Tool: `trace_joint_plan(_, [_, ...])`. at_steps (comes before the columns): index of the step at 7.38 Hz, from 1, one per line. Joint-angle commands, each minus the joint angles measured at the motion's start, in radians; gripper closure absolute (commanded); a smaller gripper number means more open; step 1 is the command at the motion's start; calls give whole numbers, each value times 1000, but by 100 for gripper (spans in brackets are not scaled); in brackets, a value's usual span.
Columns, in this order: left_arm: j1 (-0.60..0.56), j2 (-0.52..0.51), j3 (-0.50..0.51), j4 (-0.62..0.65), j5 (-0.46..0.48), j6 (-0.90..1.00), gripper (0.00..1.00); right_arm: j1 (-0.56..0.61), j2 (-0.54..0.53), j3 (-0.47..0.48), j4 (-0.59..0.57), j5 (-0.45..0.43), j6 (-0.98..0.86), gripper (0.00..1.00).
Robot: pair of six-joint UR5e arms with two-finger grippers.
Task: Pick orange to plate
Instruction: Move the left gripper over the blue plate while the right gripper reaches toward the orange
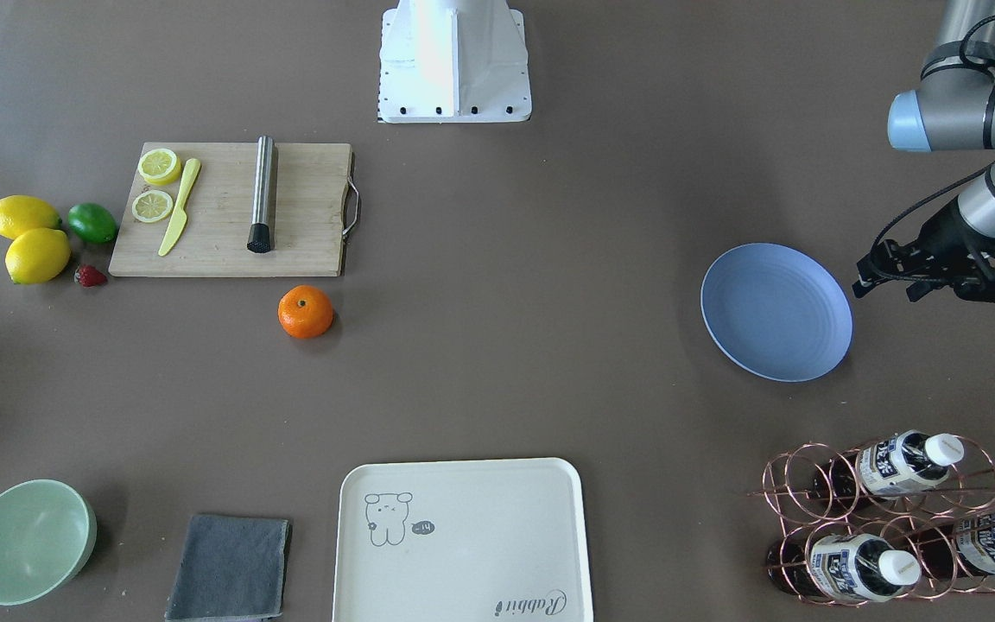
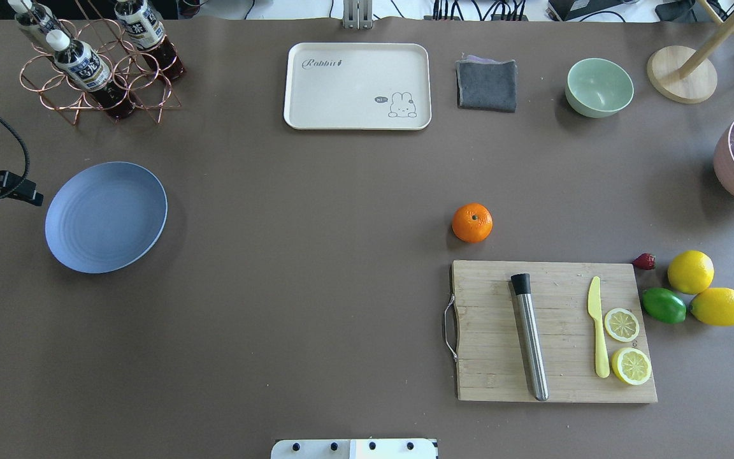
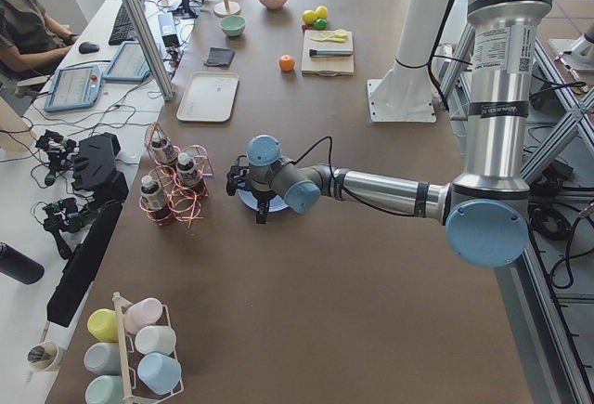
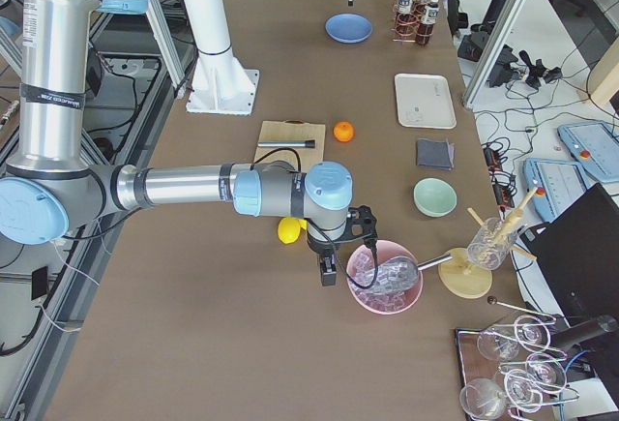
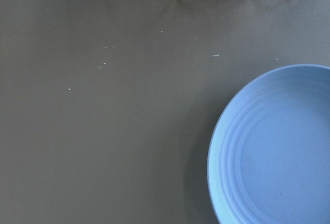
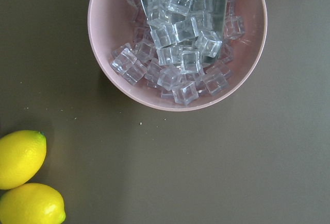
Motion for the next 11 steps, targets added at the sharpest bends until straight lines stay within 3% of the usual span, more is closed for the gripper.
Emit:
trace_joint_plan(1, [61,-49,93,-78,51,-59,16,-1,3,5,0,-3,-4,0])
trace_joint_plan(2, [78,-54,95,-83,54,-94,21,-1,5,7,0,-3,-4,0])
trace_joint_plan(3, [78,-58,98,-83,54,-95,39,-1,3,17,0,-3,-4,0])
trace_joint_plan(4, [78,-63,104,-83,54,-95,65,-1,3,19,0,-3,-2,0])
trace_joint_plan(6, [80,-65,109,-83,54,-96,82,-1,5,20,0,-2,0,0])
trace_joint_plan(7, [80,-63,107,-83,54,-98,100,-1,9,23,0,-2,1,0])
trace_joint_plan(10, [72,-81,57,-68,9,-104,100,-18,98,17,-5,-2,30,0])
trace_joint_plan(11, [57,-109,43,-66,-39,-178,100,-70,156,19,-3,1,164,0])
